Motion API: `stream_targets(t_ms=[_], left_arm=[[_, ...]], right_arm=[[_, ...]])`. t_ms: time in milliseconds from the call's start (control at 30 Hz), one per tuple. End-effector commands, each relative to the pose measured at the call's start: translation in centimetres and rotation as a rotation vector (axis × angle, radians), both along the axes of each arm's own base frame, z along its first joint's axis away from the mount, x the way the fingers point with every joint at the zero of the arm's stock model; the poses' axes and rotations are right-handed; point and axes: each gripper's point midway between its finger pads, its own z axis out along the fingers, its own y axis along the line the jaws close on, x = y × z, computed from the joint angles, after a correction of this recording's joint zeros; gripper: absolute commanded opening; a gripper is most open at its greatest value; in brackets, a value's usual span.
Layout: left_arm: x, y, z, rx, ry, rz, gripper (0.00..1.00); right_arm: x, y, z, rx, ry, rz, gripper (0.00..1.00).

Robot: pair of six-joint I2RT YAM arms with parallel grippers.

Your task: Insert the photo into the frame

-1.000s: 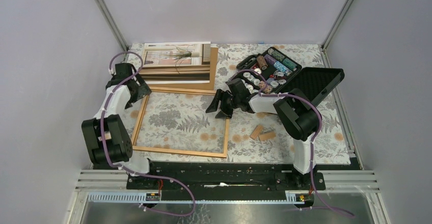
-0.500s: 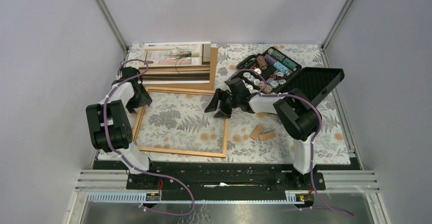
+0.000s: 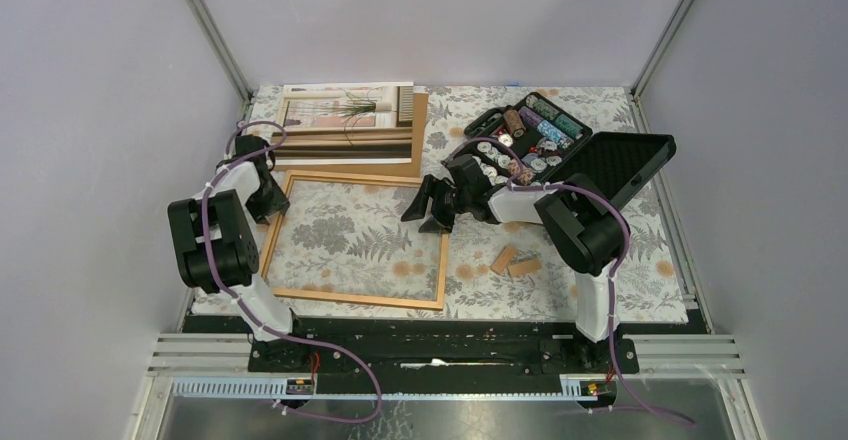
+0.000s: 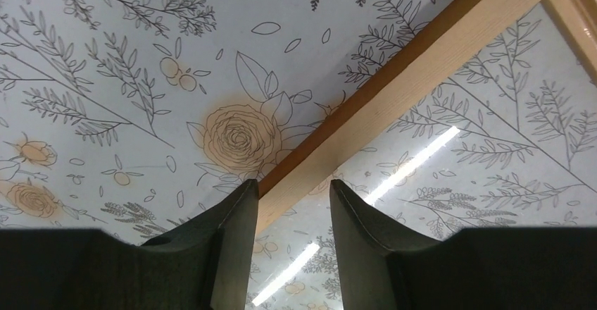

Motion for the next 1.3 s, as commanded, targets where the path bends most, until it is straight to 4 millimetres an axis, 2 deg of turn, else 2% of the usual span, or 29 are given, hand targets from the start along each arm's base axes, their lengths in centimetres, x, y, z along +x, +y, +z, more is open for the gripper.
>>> stream_targets(t_ms=[0,233,400,667,800,933,1167,1267], left_arm=[[1.5,0.5,0.4,0.012,-0.03,-0.007,0.45],[0.8,1.1,-1.1,0.038,0.034,0.004,0.35],[0.2,0.8,-2.4,0.032,0.082,-0.004,0.27],[-0.3,0.9,-3.3,0.034,0.112,-0.003,0.23],[-0.4,0.9,-3.5,0.036,0.12,-0.003,0.22],[-0.3,0.7,-3.5,0.032,0.116,-0.004,0.21],[0.0,0.3,-2.8,0.032,0.093,-0.013,0.2],[0.5,-0.2,-1.9,0.036,0.062,-0.023,0.22]], right_arm=[[-0.3,0.9,0.5,0.039,-0.005,0.023,0.71],[-0.2,1.0,0.5,0.039,-0.005,0.016,0.71],[0.0,0.6,0.9,0.008,-0.023,0.007,0.73],[-0.1,-1.0,1.4,-0.182,-0.073,0.01,0.93],[-0.5,-2.4,1.9,-0.282,-0.09,0.016,0.97],[-0.4,-4.5,3.4,-0.385,-0.148,0.014,1.0],[-0.1,-10.4,8.8,-0.594,-0.369,0.008,1.0],[-0.5,-11.3,9.9,-0.597,-0.437,0.035,1.0]])
